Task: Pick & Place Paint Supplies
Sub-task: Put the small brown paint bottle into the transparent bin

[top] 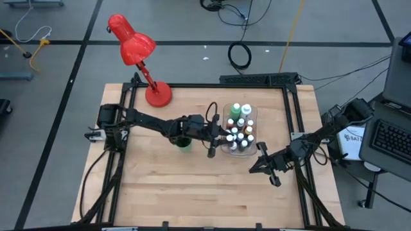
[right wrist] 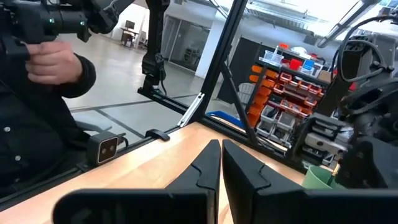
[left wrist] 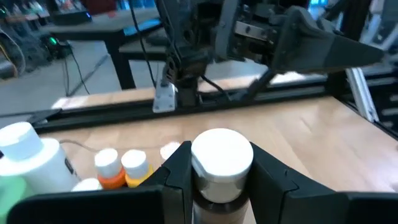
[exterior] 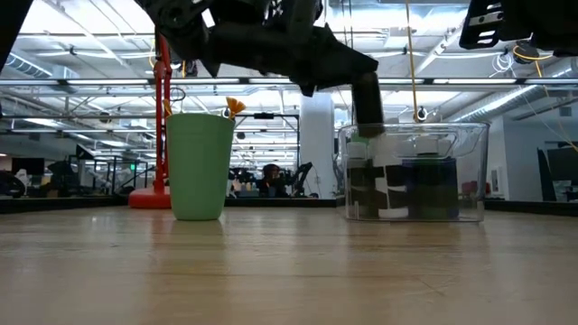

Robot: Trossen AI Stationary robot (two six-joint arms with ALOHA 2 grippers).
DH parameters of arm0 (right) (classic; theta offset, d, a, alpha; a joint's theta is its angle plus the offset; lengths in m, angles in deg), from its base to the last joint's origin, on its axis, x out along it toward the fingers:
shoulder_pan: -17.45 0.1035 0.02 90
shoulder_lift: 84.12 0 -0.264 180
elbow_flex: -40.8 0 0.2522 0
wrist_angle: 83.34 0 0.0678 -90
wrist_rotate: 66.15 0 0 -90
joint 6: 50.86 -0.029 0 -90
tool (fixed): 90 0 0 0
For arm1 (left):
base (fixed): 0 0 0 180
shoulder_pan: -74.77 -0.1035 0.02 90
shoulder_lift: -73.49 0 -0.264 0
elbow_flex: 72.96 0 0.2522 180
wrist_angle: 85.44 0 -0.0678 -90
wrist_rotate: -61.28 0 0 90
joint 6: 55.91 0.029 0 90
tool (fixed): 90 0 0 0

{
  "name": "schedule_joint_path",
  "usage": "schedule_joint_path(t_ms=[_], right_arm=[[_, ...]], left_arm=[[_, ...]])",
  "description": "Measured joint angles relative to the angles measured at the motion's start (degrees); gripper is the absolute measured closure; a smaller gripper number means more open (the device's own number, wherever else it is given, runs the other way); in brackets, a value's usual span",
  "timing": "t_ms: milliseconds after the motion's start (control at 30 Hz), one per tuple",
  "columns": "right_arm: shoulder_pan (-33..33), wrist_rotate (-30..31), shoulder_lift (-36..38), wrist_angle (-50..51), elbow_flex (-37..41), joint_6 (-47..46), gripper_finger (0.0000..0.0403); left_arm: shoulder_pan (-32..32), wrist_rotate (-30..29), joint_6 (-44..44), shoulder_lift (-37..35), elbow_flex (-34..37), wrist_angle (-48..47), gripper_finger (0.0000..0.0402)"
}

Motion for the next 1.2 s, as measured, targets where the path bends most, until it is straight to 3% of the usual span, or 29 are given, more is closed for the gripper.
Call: schedule_joint_path(t_ms=[467, 967, 1200], right_arm=[[0.00, 0.14, 0.00, -0.03, 0.00, -0.02, 0.0394], [0.00, 0.14, 0.00, -0.05, 0.00, -0.02, 0.0394], [0.00, 0.16, 0.00, -0.05, 0.00, -0.02, 0.0394]], left_arm=[[0.35, 2.37, 3.17, -1.69, 0.04, -5.53, 0.0304], [1.46, 5.24, 9.60, -1.45, 0.13, -2.33, 0.0304], [0.80, 4.18, 6.55, -1.45, 0.13, -4.23, 0.0304]])
